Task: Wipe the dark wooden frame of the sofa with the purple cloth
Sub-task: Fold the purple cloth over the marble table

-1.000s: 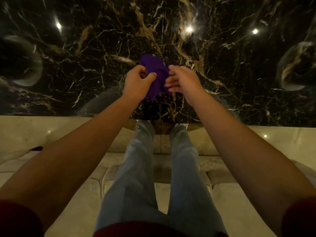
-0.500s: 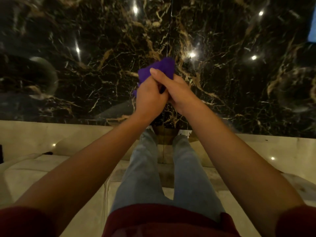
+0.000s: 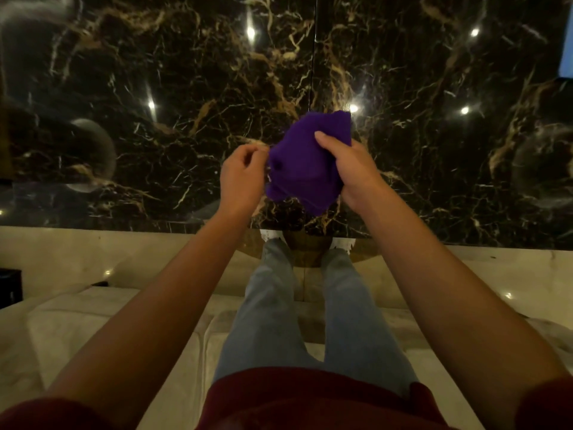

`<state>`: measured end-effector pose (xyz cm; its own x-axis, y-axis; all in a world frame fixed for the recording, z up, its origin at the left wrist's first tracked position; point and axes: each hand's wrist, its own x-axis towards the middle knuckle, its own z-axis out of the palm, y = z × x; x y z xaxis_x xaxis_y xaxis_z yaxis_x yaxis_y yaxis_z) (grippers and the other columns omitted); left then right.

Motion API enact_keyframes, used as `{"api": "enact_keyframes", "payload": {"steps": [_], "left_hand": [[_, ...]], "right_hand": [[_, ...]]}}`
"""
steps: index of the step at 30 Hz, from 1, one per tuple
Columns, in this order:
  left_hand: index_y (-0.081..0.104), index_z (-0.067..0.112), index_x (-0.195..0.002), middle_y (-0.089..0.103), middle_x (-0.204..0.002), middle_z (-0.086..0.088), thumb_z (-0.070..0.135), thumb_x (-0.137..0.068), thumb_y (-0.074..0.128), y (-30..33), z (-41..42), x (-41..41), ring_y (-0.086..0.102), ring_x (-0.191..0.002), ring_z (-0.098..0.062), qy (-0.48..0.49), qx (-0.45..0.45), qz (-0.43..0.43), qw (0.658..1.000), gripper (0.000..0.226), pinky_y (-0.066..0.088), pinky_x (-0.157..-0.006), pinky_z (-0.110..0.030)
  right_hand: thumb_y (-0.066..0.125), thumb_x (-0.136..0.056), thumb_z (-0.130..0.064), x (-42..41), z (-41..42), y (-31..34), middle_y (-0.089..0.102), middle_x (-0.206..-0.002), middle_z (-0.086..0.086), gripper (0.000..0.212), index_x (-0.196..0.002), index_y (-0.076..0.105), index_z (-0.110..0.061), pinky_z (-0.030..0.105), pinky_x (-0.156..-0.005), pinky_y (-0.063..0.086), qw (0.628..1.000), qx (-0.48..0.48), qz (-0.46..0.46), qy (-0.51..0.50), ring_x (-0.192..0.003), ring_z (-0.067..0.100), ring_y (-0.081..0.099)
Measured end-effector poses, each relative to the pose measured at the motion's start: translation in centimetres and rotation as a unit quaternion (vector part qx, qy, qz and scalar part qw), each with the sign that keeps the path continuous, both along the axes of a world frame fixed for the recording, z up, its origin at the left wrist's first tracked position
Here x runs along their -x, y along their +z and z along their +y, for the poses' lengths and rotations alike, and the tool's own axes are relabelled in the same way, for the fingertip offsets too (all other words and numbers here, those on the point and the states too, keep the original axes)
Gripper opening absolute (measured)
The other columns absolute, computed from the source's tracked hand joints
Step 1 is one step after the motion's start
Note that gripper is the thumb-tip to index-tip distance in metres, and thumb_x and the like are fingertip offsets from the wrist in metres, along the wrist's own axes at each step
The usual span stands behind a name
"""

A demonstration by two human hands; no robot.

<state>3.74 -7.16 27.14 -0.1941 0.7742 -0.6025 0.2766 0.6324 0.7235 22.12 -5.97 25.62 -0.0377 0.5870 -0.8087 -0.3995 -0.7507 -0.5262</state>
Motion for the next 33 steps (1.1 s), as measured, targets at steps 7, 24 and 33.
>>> {"api": "enact_keyframes", "payload": {"steps": [7, 24, 33], "left_hand": [[0.076, 0.022, -0.106, 0.081, -0.100, 0.001, 0.047, -0.106, 0.050, -1.3, 0.6, -0.8, 0.073, -0.103, -0.019, 0.048, 0.147, -0.110, 0.982, 0.035, 0.057, -0.093, -0.035], [0.062, 0.018, -0.141, 0.069, -0.138, -0.009, 0.054, -0.098, 0.062, -0.9, 0.6, -2.0, 0.066, -0.128, -0.027, 0.077, 0.132, -0.358, 0.921, 0.056, 0.052, -0.108, -0.051], [0.065, 0.023, -0.129, 0.076, -0.125, 0.002, 0.026, -0.087, 0.082, -0.4, 0.0, -2.1, 0.071, -0.118, -0.016, 0.001, 0.071, -0.276, 0.959, 0.046, 0.059, -0.098, -0.037]], "right_hand": [[0.079, -0.093, -0.032, -1.1, -0.2, 1.0, 0.083, -0.105, 0.004, 0.019, -0.110, 0.077, -0.024, 0.035, -0.073, 0.065, 0.999, -0.008, 0.045, -0.024, -0.096, 0.025, 0.080], [0.073, -0.097, -0.035, -0.8, -0.8, 1.4, 0.083, -0.108, 0.000, 0.023, -0.118, 0.074, -0.025, 0.033, -0.072, 0.065, 0.999, -0.002, 0.045, 0.019, -0.098, 0.019, 0.080], [0.073, -0.095, -0.037, -1.4, -0.6, 0.7, 0.079, -0.113, -0.004, 0.023, -0.117, 0.072, -0.030, 0.034, -0.087, 0.061, 0.991, -0.074, -0.103, 0.037, -0.103, 0.014, 0.076]]}}
